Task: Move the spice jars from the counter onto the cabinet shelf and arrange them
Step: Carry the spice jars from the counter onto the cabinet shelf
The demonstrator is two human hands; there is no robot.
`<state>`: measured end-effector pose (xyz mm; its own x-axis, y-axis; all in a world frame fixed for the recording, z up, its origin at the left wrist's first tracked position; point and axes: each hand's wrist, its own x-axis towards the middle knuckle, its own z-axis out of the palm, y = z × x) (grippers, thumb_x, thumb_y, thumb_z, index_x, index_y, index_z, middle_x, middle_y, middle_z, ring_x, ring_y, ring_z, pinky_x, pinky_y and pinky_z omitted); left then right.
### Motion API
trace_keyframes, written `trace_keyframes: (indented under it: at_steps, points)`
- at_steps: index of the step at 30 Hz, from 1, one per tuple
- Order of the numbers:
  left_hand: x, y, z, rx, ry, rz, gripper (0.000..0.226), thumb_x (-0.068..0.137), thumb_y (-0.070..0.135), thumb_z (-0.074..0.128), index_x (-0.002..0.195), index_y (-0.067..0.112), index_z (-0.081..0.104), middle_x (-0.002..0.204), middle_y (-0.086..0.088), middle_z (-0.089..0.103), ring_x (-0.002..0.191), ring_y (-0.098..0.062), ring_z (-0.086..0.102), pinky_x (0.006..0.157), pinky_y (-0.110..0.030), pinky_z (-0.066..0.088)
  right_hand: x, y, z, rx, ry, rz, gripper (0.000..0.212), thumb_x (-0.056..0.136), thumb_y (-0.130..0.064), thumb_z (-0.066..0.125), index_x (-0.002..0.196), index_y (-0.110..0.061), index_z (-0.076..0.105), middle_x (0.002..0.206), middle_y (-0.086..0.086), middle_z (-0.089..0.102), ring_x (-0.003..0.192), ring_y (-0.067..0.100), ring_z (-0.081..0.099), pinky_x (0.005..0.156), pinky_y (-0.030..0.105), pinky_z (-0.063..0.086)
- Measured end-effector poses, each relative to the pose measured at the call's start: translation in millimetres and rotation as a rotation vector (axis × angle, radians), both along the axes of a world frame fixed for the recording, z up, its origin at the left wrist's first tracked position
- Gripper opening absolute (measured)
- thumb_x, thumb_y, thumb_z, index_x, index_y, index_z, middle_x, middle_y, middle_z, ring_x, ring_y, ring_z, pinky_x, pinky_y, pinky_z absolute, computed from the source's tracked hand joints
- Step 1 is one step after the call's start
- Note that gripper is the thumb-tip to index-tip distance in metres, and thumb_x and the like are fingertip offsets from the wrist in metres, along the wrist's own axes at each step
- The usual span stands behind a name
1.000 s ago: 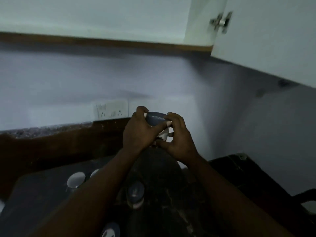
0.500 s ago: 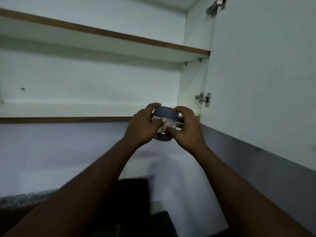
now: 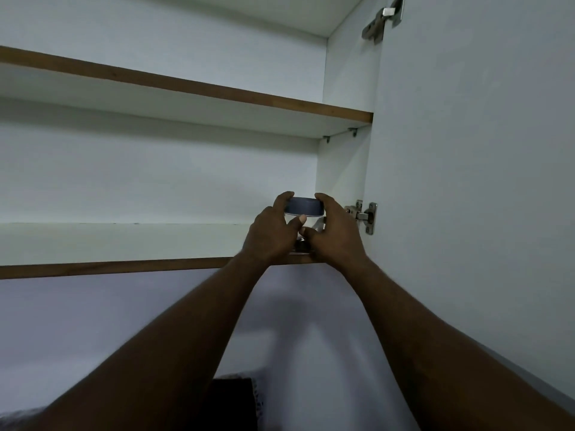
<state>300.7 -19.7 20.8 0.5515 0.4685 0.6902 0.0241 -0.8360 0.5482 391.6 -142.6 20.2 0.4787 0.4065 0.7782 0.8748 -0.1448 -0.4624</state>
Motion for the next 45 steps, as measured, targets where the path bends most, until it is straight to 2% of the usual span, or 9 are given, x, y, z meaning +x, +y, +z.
trace_keyframes:
  at_steps: [3, 5, 14, 17, 20, 26, 31, 40, 45]
  points:
    - [23.9, 9.1, -0.2, 0.019, 0.011, -0.001, 0.06, 0.097, 0.046, 0.058, 0.151, 0.033, 0.034, 0.133, -0.008, 0.061, 0.118, -0.025, 0.06, 0.095, -0.037, 0.047, 16.3, 3.9, 0.4, -0.05, -0.007, -0.024, 0.067, 0.083, -0.027, 0.077, 0.14, -0.018, 0.043, 0.112, 0.005, 0.065, 0.096, 0.022, 0.064, 0.078, 0.032, 0.049]
    - [37.1, 13.6, -1.0, 0.03, 0.022, 0.0, 0.061, 0.097, 0.047, 0.058, 0.151, 0.033, 0.033, 0.132, -0.008, 0.062, 0.117, -0.025, 0.06, 0.093, -0.035, 0.047, 25.8, 5.1, 1.3, -0.074, -0.027, -0.056, 0.062, 0.083, -0.025, 0.076, 0.134, -0.017, 0.042, 0.11, 0.005, 0.064, 0.093, 0.024, 0.063, 0.075, 0.034, 0.049]
    - [61.5, 10.6, -7.0, 0.043, 0.025, -0.018, 0.086, 0.094, 0.044, 0.064, 0.161, 0.034, 0.011, 0.138, -0.011, 0.059, 0.121, -0.026, 0.06, 0.092, -0.031, 0.041, 34.6, 7.1, -1.4, -0.193, -0.053, -0.2, 0.094, 0.085, -0.03, 0.072, 0.161, -0.014, 0.02, 0.165, 0.007, 0.025, 0.138, 0.031, 0.047, 0.103, 0.042, 0.046]
    - [53.7, 7.9, -6.0, -0.022, 0.015, -0.056, 0.107, 0.089, 0.042, 0.073, 0.162, 0.032, -0.005, 0.142, -0.013, 0.057, 0.122, -0.028, 0.059, 0.095, -0.031, 0.043, 28.6, 3.2, -3.8, -0.208, -0.032, -0.267, 0.1, 0.085, -0.037, 0.07, 0.163, -0.021, 0.01, 0.171, 0.005, 0.011, 0.14, 0.031, 0.046, 0.098, 0.043, 0.05]
    - [37.4, 3.9, -3.8, -0.061, 0.013, -0.021, 0.115, 0.082, 0.047, 0.078, 0.162, 0.029, -0.003, 0.145, -0.014, 0.054, 0.13, -0.03, 0.054, 0.102, -0.038, 0.044, 10.8, -0.5, -12.4, -0.135, -0.062, -0.353, 0.093, 0.083, -0.035, 0.073, 0.159, -0.02, 0.022, 0.167, 0.007, 0.019, 0.138, 0.031, 0.047, 0.092, 0.043, 0.053]
    - [-25.8, -14.4, -18.9, -0.115, -0.097, 0.031, 0.078, 0.082, 0.043, 0.079, 0.145, 0.027, 0.036, 0.109, -0.001, 0.064, 0.099, -0.019, 0.065, 0.086, -0.035, 0.055, -50.7, -6.4, -48.4, 0.112, -0.296, -0.296, 0.04, 0.083, -0.024, 0.07, 0.121, -0.014, 0.061, 0.117, 0.006, 0.061, 0.105, 0.025, 0.056, 0.074, 0.04, 0.053]
    - [-99.7, -23.8, -68.5, 0.013, -0.189, 0.03, 0.035, 0.088, 0.021, 0.068, 0.121, 0.027, 0.057, 0.088, 0.011, 0.066, 0.08, -0.002, 0.065, 0.072, -0.023, 0.053, -108.0, 0.8, -94.9, 0.049, -0.14, -0.045, 0.017, 0.088, -0.03, 0.066, 0.103, -0.022, 0.062, 0.1, -0.009, 0.062, 0.092, 0.014, 0.059, 0.069, 0.031, 0.048]
    - [-218.2, -12.8, -264.7, -0.188, 0.448, 0.058, 0.016, 0.09, 0.029, 0.058, 0.096, 0.019, 0.069, 0.093, -0.001, 0.072, 0.086, -0.021, 0.067, 0.077, -0.035, 0.052, -217.1, 7.2, -284.3, -0.479, 0.207, 0.156, 0.02, 0.087, -0.022, 0.064, 0.106, -0.014, 0.065, 0.105, 0.006, 0.066, 0.096, 0.029, 0.064, 0.08, 0.036, 0.048]
    - [-256.3, -19.8, -362.2, -0.245, 0.751, 0.027, 0.023, 0.096, 0.026, 0.059, 0.109, 0.009, 0.068, 0.111, -0.013, 0.07, 0.102, -0.033, 0.066, 0.085, -0.037, 0.048, -251.4, -5.7, -382.0, -0.814, 0.32, 0.199, 0.04, 0.09, -0.034, 0.067, 0.122, -0.012, 0.06, 0.123, 0.012, 0.061, 0.111, 0.035, 0.059, 0.091, 0.047, 0.05]
